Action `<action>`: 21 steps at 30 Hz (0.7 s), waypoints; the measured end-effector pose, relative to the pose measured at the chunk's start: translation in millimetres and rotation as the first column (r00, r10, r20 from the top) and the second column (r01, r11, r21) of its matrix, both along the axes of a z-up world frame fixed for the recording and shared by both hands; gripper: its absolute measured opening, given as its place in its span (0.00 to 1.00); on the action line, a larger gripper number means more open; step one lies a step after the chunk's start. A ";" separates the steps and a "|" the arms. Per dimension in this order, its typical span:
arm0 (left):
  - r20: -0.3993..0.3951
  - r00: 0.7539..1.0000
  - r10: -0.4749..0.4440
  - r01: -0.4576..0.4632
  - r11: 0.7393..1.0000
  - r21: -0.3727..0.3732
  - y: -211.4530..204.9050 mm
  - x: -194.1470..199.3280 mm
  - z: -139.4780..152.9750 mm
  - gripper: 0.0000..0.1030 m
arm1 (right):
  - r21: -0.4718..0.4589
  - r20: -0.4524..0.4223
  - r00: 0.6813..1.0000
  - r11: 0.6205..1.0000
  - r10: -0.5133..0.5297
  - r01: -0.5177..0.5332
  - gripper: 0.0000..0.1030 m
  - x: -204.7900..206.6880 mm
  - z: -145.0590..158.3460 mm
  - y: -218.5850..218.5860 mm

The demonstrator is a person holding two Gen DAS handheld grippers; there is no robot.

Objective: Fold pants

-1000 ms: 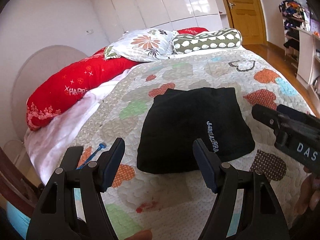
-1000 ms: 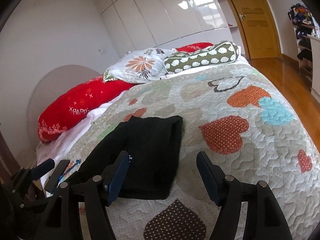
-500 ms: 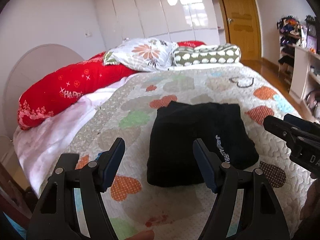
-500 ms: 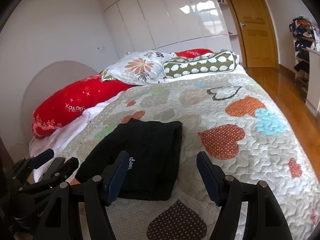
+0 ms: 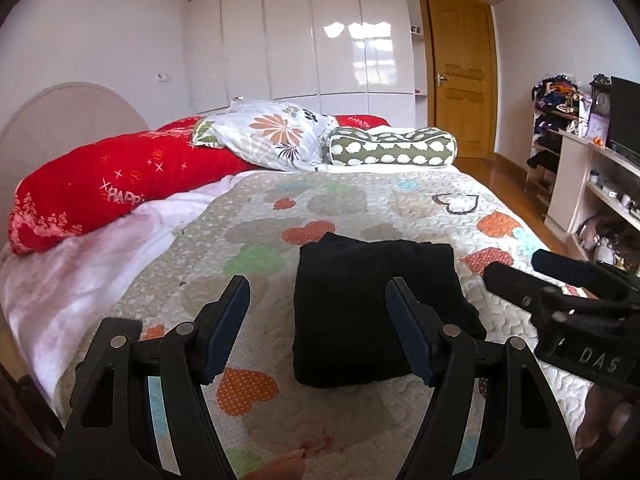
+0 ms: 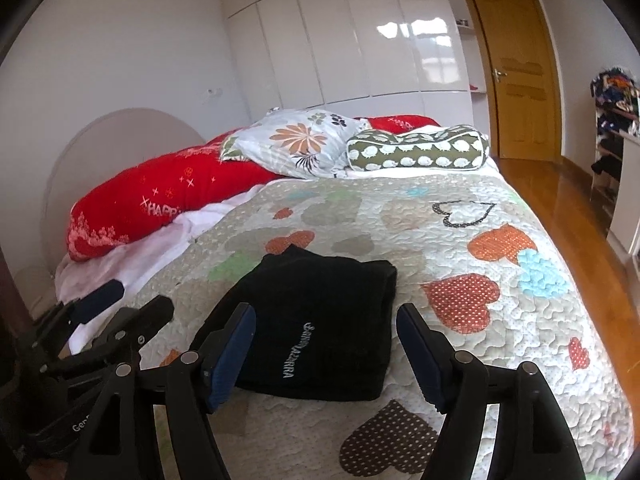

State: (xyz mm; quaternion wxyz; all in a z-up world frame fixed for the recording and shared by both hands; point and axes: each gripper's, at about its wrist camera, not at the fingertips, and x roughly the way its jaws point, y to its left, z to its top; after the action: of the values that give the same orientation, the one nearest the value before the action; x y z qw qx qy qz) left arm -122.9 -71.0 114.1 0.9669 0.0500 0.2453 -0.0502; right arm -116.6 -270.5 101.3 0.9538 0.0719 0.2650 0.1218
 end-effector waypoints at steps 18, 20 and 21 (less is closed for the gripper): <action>-0.078 0.997 0.023 -0.027 0.998 -0.060 25.9 32.0 -21.3 0.69 | -0.046 -0.067 0.997 0.998 -0.049 0.046 0.70 25.3 -17.6 4.7; -0.083 0.996 0.028 -0.034 0.997 -0.063 26.7 36.1 -24.3 0.69 | -0.051 -0.075 0.996 0.998 -0.045 0.041 0.70 28.5 -20.1 4.9; -0.085 0.996 0.028 -0.034 0.997 -0.064 26.9 37.7 -25.2 0.69 | -0.055 -0.077 0.996 0.998 -0.042 0.038 0.70 29.6 -20.8 5.8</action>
State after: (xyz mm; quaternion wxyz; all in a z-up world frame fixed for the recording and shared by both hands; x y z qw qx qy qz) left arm -85.3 -44.1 88.9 0.9575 0.0121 0.2845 -0.0451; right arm -87.0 -264.8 80.6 0.9465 0.0565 0.3039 0.0929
